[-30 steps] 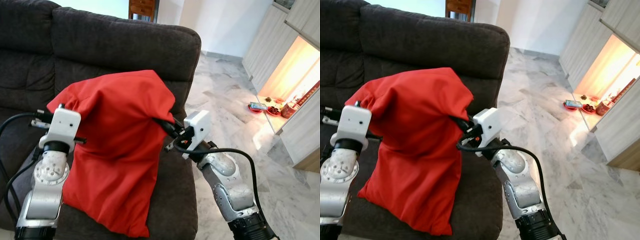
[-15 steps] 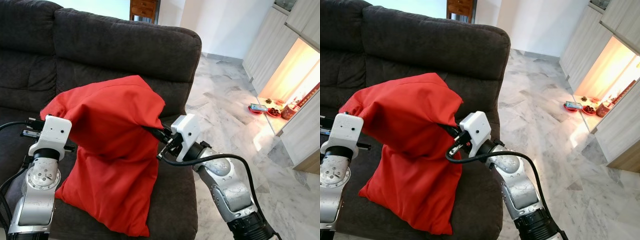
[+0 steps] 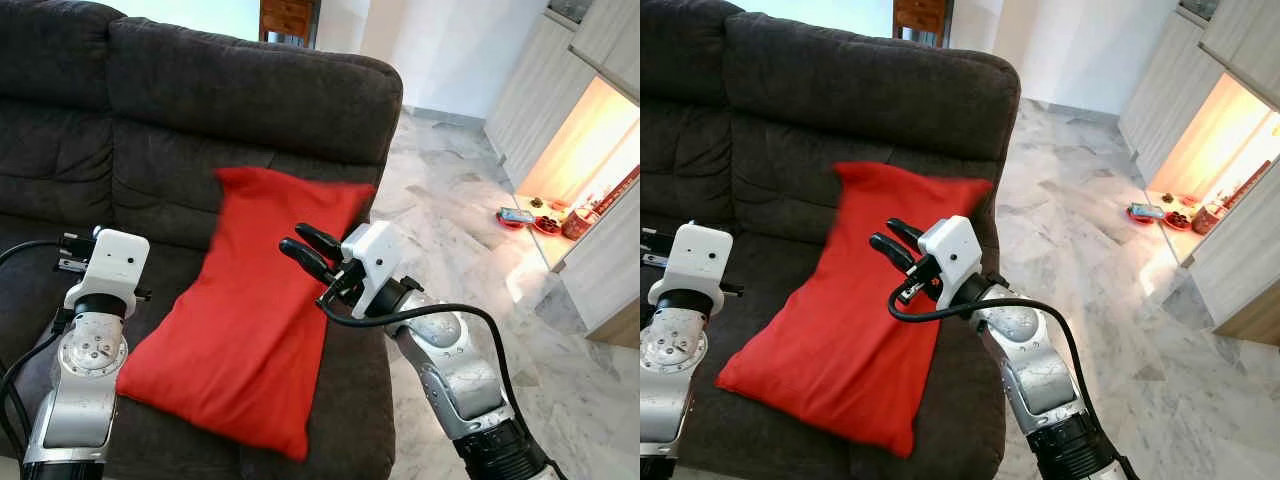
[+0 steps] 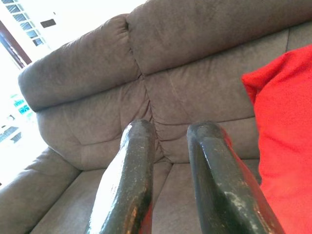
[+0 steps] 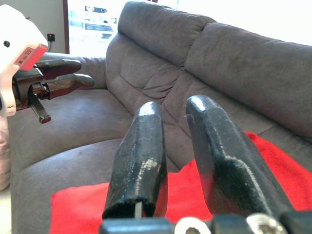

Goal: Move the pillow to the sofa from floor

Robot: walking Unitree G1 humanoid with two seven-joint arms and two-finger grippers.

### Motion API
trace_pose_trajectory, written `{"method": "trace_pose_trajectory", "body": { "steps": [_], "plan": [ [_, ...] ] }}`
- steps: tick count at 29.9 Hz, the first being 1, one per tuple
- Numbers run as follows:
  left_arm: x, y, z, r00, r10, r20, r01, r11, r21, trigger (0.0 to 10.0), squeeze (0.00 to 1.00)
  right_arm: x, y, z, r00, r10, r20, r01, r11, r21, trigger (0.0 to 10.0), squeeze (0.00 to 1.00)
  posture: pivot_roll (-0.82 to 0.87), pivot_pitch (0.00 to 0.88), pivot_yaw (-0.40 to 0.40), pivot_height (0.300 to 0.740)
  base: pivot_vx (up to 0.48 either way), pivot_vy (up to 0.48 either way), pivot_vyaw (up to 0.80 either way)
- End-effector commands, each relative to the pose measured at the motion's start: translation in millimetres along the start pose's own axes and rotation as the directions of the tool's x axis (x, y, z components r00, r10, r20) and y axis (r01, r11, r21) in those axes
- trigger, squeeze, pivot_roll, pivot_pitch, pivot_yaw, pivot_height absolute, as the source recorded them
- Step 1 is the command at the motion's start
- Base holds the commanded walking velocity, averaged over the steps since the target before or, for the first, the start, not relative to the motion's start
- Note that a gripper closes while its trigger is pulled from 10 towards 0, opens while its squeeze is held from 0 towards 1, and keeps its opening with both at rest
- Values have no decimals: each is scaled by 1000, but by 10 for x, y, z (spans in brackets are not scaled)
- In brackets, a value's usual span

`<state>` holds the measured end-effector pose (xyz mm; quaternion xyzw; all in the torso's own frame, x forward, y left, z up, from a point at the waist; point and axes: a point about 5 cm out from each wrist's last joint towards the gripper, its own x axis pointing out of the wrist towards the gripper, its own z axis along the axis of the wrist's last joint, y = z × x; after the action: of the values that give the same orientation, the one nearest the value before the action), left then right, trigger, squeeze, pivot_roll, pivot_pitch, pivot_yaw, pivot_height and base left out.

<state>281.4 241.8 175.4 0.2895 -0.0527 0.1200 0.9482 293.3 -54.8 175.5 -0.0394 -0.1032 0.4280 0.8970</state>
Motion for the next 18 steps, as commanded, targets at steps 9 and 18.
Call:
{"method": "trace_pose_trajectory", "body": {
  "steps": [9, 18],
  "plan": [
    [-51, -261, -22, 995, -96, -1, 96, 994, -45, 10000, 0, -212, -569, -109, 910, -412, -41, 410, 911, -44, 10000, 0, 184, 0, -178, 740, 0, 0, 0],
    [-392, -633, -540, 965, -208, -161, 200, 978, -64, 10000, 0, -982, -765, -1084, 578, -704, -413, 766, 643, -23, 10000, 0, 183, 0, -176, 740, 0, 0, 0]
  ]
}}
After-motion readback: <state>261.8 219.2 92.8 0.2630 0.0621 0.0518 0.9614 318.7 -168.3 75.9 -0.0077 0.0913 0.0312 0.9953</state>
